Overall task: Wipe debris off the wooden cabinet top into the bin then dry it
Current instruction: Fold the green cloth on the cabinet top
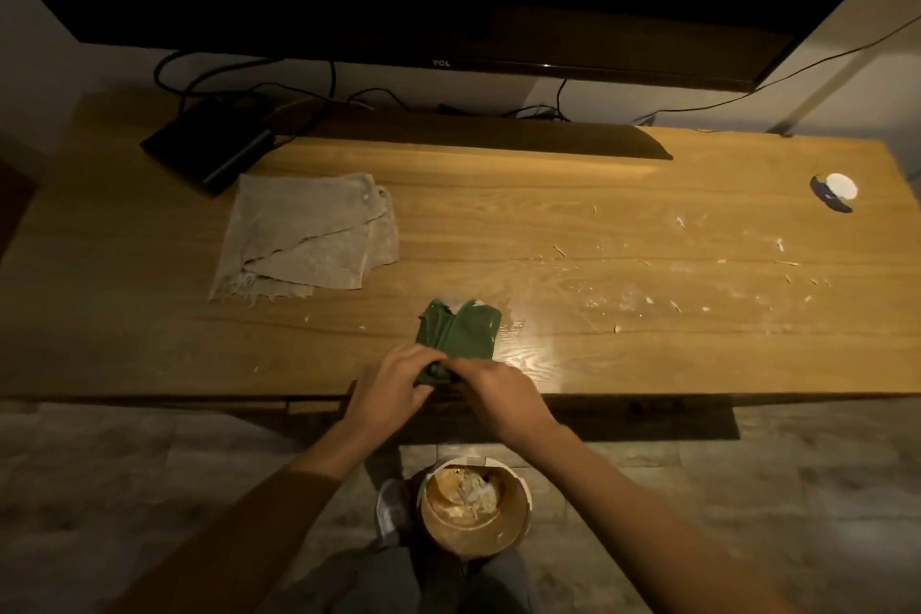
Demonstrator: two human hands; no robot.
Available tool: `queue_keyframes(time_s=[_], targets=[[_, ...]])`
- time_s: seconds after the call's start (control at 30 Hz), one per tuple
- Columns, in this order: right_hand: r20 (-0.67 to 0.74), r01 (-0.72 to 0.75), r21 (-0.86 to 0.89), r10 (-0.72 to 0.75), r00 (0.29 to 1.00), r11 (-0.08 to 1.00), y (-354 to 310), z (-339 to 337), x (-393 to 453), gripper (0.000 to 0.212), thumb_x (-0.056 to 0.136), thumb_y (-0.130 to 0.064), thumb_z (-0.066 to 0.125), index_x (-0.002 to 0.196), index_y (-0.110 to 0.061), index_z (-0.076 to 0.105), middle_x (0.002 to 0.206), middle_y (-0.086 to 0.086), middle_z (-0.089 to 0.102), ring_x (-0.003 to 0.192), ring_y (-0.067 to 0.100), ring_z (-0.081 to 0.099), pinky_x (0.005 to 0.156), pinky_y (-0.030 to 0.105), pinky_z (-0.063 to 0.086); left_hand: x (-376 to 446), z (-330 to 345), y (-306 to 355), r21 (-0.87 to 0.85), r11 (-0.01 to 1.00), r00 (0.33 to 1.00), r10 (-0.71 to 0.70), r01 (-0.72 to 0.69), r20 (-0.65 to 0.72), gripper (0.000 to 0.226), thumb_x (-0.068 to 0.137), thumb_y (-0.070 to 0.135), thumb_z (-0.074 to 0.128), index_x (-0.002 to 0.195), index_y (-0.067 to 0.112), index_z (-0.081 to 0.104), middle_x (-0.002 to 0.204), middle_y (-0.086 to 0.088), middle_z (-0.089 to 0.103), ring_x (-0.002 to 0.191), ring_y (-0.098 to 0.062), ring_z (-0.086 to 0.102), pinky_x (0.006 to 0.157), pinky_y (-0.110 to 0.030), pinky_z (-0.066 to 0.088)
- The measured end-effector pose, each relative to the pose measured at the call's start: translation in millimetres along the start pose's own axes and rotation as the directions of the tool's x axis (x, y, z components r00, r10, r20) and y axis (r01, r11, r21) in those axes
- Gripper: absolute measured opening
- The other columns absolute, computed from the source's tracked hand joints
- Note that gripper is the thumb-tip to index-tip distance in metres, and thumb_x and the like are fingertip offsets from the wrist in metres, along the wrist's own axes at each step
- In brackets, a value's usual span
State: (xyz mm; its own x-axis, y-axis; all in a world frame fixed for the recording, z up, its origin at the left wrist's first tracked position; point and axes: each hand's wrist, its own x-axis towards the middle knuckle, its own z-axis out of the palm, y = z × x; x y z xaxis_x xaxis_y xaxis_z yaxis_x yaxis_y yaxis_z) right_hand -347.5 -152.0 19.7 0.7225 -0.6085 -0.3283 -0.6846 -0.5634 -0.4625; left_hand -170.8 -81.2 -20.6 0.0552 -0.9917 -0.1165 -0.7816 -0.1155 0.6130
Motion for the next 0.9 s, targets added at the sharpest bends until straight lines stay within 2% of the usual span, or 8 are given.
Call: queue_keyframes(time_s=[0.13, 0.27, 0.37, 0.5, 0.6, 0.67, 0.8, 0.9], targets=[[-0.021, -0.011, 0.041, 0.012, 1.0, 0.999, 6, 24, -21, 0.053, 0.092, -0.009, 0.06, 0.142, -0.023, 0.05, 0.13, 0.005, 0.062, 0.12, 0.028, 0.056, 0.085, 0.043, 0.054, -24, 13, -3, 0.045, 0.999, 0.999, -0.002, 0.004, -0.036, 0.045, 0.07, 0.004, 0.082, 0.112, 0.017, 0.076, 0.113, 0.004, 0.074, 0.104, -0.02, 0.067, 0.087, -0.032, 0.056], [-0.083, -0.006, -0.006, 0.005, 0.997, 1.0, 16, 28, -30, 0.038, 0.09, -0.015, 0.061, 0.128, -0.019, 0.06, 0.123, 0.003, 0.063, 0.119, 0.024, 0.053, 0.086, 0.038, 0.051, -35, 18, 6, 0.141, 0.99, 0.996, 0.032, -0.019, -0.089, 0.037, 0.072, 0.021, 0.085, 0.108, 0.022, 0.075, 0.104, 0.009, 0.073, 0.1, -0.016, 0.06, 0.07, -0.03, 0.054], [-0.156, 0.016, 0.11, 0.001, 0.988, 0.994, 25, 18, -26, 0.033, 0.096, -0.019, 0.058, 0.129, -0.02, 0.058, 0.117, 0.002, 0.067, 0.11, 0.021, 0.061, 0.088, 0.035, 0.053, -27, 17, 6, 0.016, 1.0, 0.994, 0.014, -0.012, -0.111, 0.025, 0.086, 0.035, 0.072, 0.109, 0.024, 0.071, 0.1, 0.009, 0.067, 0.102, -0.007, 0.054, 0.075, -0.026, 0.051], [-0.229, -0.024, 0.337, 0.107, 0.968, 0.941, 36, -3, 2, 0.037, 0.102, -0.026, 0.058, 0.138, -0.02, 0.052, 0.126, 0.002, 0.068, 0.109, 0.017, 0.068, 0.09, 0.04, 0.059, 8, 4, 5, -0.253, 0.961, 0.993, -0.117, 0.115, 0.007, 0.025, 0.096, 0.049, 0.054, 0.113, 0.034, 0.064, 0.092, 0.017, 0.066, 0.078, 0.002, 0.063, 0.065, -0.023, 0.055], [-0.257, -0.097, 0.426, 0.224, 0.94, 0.899, 46, -11, 32, 0.04, 0.101, -0.029, 0.063, 0.138, -0.021, 0.052, 0.127, 0.005, 0.069, 0.11, 0.02, 0.068, 0.091, 0.042, 0.06, 42, 0, 1, -0.235, 0.956, 0.976, -0.201, 0.176, -0.088, 0.033, 0.096, 0.05, 0.056, 0.12, 0.03, 0.065, 0.092, 0.02, 0.065, 0.078, 0.003, 0.063, 0.061, -0.013, 0.049], [-0.246, -0.152, 0.461, 0.29, 0.925, 0.874, 52, -11, 50, 0.04, 0.1, -0.027, 0.064, 0.138, -0.019, 0.053, 0.126, 0.007, 0.068, 0.11, 0.022, 0.067, 0.093, 0.044, 0.058, 59, 2, -2, -0.217, 0.944, 0.955, -0.275, 0.247, -0.109, 0.035, 0.096, 0.047, 0.058, 0.121, 0.025, 0.067, 0.099, 0.01, 0.07, 0.087, -0.008, 0.066, 0.069, -0.025, 0.055], [-0.279, -0.224, 0.344, 0.327, 0.903, 0.912, 55, 1, 66, 0.041, 0.1, -0.019, 0.063, 0.14, -0.014, 0.053, 0.137, 0.009, 0.057, 0.123, 0.026, 0.057, 0.103, 0.042, 0.052, 65, 9, -2, -0.036, 0.962, 0.951, -0.272, 0.27, -0.146, 0.029, 0.097, 0.033, 0.058, 0.122, 0.02, 0.061, 0.111, -0.002, 0.066, 0.101, -0.021, 0.061, 0.081, -0.038, 0.054], [-0.382, -0.093, 0.076, 0.115, 0.917, 0.993, 48, 10, 61, 0.043, 0.099, -0.014, 0.06, 0.141, -0.01, 0.052, 0.146, 0.013, 0.052, 0.133, 0.03, 0.049, 0.108, 0.046, 0.047, 56, 17, 2, 0.123, 0.981, 0.971, -0.124, 0.151, -0.204, 0.04, 0.097, 0.027, 0.053, 0.136, 0.017, 0.049, 0.135, -0.003, 0.052, 0.12, -0.022, 0.051, 0.094, -0.036, 0.049]])
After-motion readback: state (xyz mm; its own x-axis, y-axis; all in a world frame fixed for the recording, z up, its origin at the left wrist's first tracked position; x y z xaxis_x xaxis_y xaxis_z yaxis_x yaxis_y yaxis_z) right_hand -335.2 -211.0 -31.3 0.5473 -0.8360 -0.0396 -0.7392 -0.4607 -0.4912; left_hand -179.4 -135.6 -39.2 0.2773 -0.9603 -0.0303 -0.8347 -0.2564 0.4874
